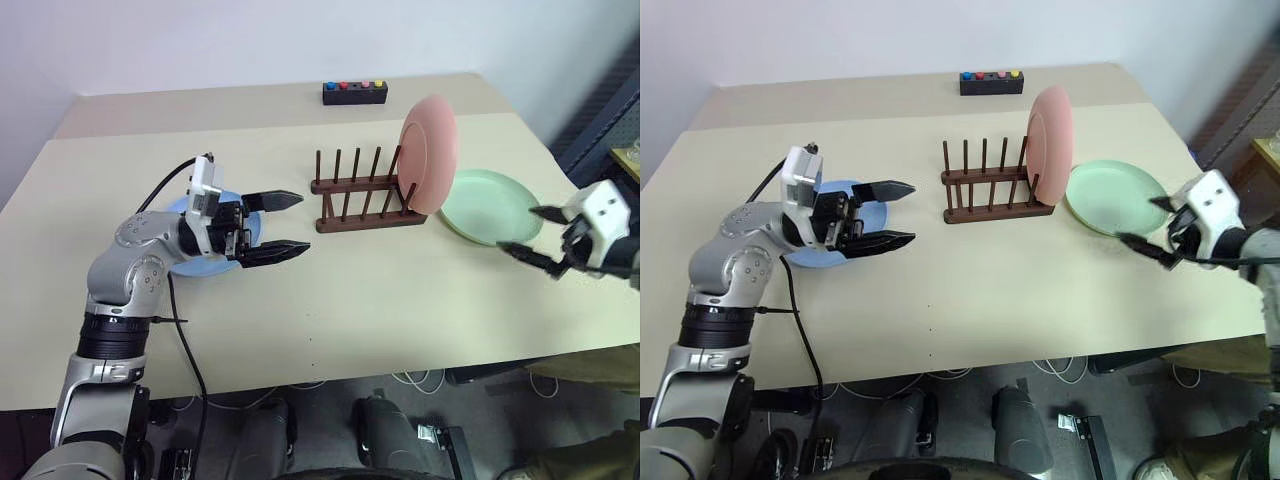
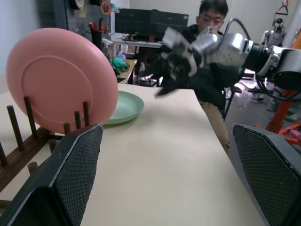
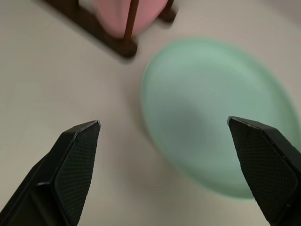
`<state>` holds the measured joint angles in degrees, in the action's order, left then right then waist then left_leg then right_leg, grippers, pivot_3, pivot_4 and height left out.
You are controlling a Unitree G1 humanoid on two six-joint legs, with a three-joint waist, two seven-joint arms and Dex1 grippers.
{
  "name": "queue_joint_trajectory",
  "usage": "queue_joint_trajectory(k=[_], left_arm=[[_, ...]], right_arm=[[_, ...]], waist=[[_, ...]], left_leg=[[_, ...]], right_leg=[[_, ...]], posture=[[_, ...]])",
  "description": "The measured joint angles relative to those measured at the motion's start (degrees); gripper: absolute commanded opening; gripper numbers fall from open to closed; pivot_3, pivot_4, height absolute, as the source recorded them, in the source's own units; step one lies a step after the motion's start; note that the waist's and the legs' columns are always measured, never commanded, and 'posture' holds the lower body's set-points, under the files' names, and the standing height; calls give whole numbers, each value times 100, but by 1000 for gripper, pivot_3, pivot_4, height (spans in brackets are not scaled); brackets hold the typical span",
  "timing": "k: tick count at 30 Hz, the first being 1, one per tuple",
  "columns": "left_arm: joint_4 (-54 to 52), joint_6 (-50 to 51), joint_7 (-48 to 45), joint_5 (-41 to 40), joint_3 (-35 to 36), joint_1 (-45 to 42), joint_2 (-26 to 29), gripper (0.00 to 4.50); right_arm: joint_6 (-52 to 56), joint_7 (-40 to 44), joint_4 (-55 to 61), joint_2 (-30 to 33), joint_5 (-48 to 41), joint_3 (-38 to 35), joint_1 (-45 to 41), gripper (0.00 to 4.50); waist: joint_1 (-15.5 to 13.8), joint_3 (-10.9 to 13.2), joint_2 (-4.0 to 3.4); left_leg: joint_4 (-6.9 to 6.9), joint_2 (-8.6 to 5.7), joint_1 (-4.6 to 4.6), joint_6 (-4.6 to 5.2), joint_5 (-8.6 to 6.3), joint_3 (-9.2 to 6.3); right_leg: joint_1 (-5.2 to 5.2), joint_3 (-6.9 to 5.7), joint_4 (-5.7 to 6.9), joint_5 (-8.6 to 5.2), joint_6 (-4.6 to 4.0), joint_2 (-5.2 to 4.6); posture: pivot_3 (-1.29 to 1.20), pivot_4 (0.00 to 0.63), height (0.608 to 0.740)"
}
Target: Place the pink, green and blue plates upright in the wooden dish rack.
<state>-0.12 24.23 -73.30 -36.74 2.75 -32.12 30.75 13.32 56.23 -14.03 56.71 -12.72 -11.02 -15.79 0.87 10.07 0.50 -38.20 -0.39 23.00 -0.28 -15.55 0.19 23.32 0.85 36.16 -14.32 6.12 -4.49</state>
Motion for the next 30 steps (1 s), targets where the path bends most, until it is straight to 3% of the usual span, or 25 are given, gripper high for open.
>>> queue_joint_trajectory(k=[7,16,20,26,30], left_arm=[[-389,193,381,0,-145,401,-104,4500],[-904,323,1024,1,-211,848,-225,4500],[-1035,405,1132,-18,-204,914,-218,4500],[-1122,454,1122,-48,-205,927,-206,4500],[-1122,513,1091,-95,-205,926,-191,4500]], right_arm=[[-404,-75,-1120,-87,702,693,-796,4458],[-383,1,-2288,-454,814,1004,-1530,4458],[-356,50,-2638,-507,872,1046,-1742,3217],[-307,109,-2841,-613,938,1084,-1914,110],[-283,168,-2765,-566,960,1058,-2005,47]], waist=[[-7,0,0],[4,2,1],[-10,2,0],[-17,2,0],[-26,0,3]], left_leg=[[1,0,1,0,0,1],[2,0,-2,0,0,2],[2,-1,-3,-1,0,2],[2,-2,-2,-1,0,1],[2,-2,-9,-1,0,-5]], right_leg=[[0,2,-1,0,0,-2],[-2,6,-1,1,-1,-2],[-4,6,-2,0,-2,-2],[-5,5,-2,0,-2,-3],[-17,-1,-4,0,-2,-3]], posture=[[0,150,740],[0,150,740],[0,150,740],[0,150,740],[0,150,740]])
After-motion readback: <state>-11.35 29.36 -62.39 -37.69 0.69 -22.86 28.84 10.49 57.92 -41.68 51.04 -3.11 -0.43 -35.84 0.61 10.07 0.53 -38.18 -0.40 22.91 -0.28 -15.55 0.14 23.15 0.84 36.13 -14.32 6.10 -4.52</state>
